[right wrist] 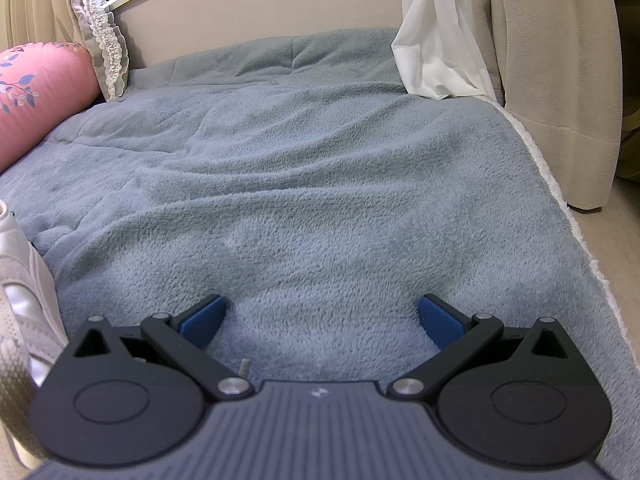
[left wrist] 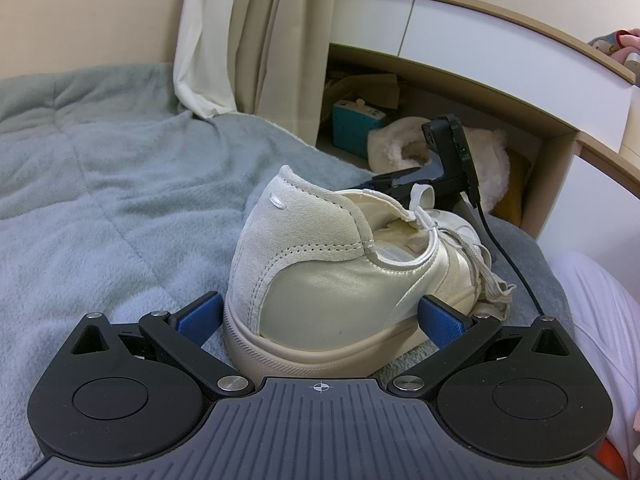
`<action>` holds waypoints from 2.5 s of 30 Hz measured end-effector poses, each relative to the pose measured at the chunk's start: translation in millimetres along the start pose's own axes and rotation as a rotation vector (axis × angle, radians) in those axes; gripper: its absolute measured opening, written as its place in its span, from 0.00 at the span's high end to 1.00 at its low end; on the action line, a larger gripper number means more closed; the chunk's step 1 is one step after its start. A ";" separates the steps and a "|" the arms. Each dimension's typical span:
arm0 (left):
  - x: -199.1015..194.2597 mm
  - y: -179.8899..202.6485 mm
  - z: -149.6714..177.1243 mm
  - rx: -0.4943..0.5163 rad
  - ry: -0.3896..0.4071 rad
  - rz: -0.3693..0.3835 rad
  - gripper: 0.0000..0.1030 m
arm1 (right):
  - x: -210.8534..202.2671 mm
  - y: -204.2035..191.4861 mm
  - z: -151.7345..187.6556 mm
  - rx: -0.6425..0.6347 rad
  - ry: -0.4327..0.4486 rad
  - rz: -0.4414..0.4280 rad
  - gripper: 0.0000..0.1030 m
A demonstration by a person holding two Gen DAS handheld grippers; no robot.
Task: Lace up shoes with both hands
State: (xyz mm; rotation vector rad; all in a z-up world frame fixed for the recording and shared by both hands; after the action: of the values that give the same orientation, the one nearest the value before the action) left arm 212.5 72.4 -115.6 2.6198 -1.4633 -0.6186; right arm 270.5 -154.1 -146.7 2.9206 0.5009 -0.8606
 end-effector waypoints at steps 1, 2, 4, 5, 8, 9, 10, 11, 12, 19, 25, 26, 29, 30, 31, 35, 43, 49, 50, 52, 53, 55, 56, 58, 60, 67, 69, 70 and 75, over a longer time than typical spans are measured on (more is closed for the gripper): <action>0.0 0.0 0.0 0.000 0.000 0.000 0.00 | -0.2 0.4 0.2 0.000 0.000 0.000 0.00; 0.0 0.0 0.0 0.000 0.000 0.000 0.00 | 0.4 -0.7 -0.3 0.000 0.000 0.000 0.00; 0.0 -0.1 0.0 -0.001 0.000 0.000 0.00 | 0.3 -0.6 -0.3 0.000 0.000 0.000 0.00; 0.0 -0.1 -0.1 -0.001 0.000 0.001 0.00 | 0.2 -0.4 -0.2 0.000 0.000 0.000 0.00; 0.1 -0.1 -0.1 -0.002 -0.001 0.001 0.00 | -0.4 1.0 0.4 0.000 0.000 0.000 0.00; 0.2 -0.2 -0.1 -0.003 -0.001 0.001 0.00 | -0.4 1.1 0.4 0.000 0.000 0.000 0.00; 0.2 -0.3 -0.1 -0.003 -0.001 0.001 0.00 | -0.4 1.1 0.4 0.000 0.000 0.000 0.00; 0.3 -0.4 -0.1 -0.004 -0.001 0.002 0.00 | -0.4 1.1 0.4 0.000 0.000 0.000 0.00; 0.4 -0.4 -0.1 -0.004 -0.001 0.002 0.00 | -0.4 1.1 0.4 0.000 0.000 0.000 0.00; 0.7 -0.7 -0.4 -0.006 -0.001 0.002 0.00 | 0.4 -0.6 -0.3 0.000 0.000 0.000 0.00; 0.9 -1.0 -0.4 -0.006 -0.002 0.003 0.00 | 0.5 -0.7 -0.3 0.000 0.000 0.000 0.00; 0.9 -1.0 -0.4 -0.006 -0.002 0.003 0.00 | 0.5 -0.6 -0.3 0.000 0.000 0.000 0.00; 0.8 -0.9 -0.3 -0.006 -0.002 0.003 0.00 | 0.4 -0.6 -0.3 0.000 0.000 0.000 0.00; 0.8 -0.9 -0.2 -0.006 -0.002 0.003 0.00 | 0.4 -0.6 -0.3 0.000 0.000 0.000 0.00; 0.8 -0.9 -0.2 -0.006 -0.002 0.003 0.00 | 0.3 -0.6 -0.3 0.000 0.000 0.000 0.00; 0.8 -1.0 -0.2 -0.006 -0.002 0.003 0.00 | 0.1 -0.6 -0.3 0.000 0.000 0.000 0.00; 0.9 -1.1 -0.2 -0.006 -0.002 0.003 0.00 | 0.2 -0.8 -0.4 0.000 0.000 0.000 0.00; 0.9 -1.2 -0.3 -0.006 -0.002 0.003 0.00 | 0.4 -0.8 -0.4 0.000 0.000 0.000 0.00; 0.9 -1.2 -0.3 -0.006 -0.002 0.003 0.00 | 0.1 0.0 -0.1 0.000 0.000 0.000 0.00; 0.9 -1.2 -0.3 -0.006 -0.002 0.003 0.00 | 0.4 -0.6 -0.3 0.000 0.000 0.000 0.00; 0.9 -1.2 -0.3 -0.006 -0.002 0.003 0.00 | 0.5 -0.8 -0.4 0.000 0.000 0.000 0.00; 0.9 -1.2 -0.4 -0.006 -0.002 0.003 0.00 | 0.2 0.1 0.0 0.000 0.000 0.000 0.00; 0.9 -1.2 -0.4 -0.006 -0.002 0.003 0.00 | 0.2 0.0 0.0 0.000 0.000 0.000 0.00; 1.0 -1.3 -0.4 -0.006 -0.002 0.003 0.00 | 0.3 0.0 -0.1 0.000 0.000 0.000 0.00; 1.0 -1.3 -0.3 -0.007 -0.002 0.003 0.00 | 0.8 -1.1 -0.5 0.000 0.000 0.000 0.00; 1.0 -1.5 -0.1 -0.008 -0.002 0.004 0.00 | 1.0 -1.2 -0.6 0.000 0.000 0.000 0.00; 0.9 -1.6 -0.1 -0.008 -0.002 0.004 0.00 | 1.0 -1.1 -0.5 0.000 0.000 0.000 0.00; 0.8 -1.7 -0.1 -0.008 -0.002 0.004 0.00 | 0.6 -0.1 -0.1 0.000 0.000 0.000 0.00; 0.8 -2.3 0.3 -0.015 -0.003 0.006 0.00 | 4.3 -4.9 -1.4 -0.022 -0.010 0.007 0.00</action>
State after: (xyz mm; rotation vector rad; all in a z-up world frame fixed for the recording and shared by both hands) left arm 214.6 73.1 -116.7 2.6033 -1.4607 -0.6302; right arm 273.1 -148.0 -147.6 2.8952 0.4952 -0.8625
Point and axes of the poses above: each gripper's, at about its wrist camera, not at the fingertips, and x roughly the way its jaws point, y to its right, z to its underside, the point moved 10 cm from there along x, roughly the way its jaws point, and after that the axes turned 8 degrees about y, right-handed, at the moved point
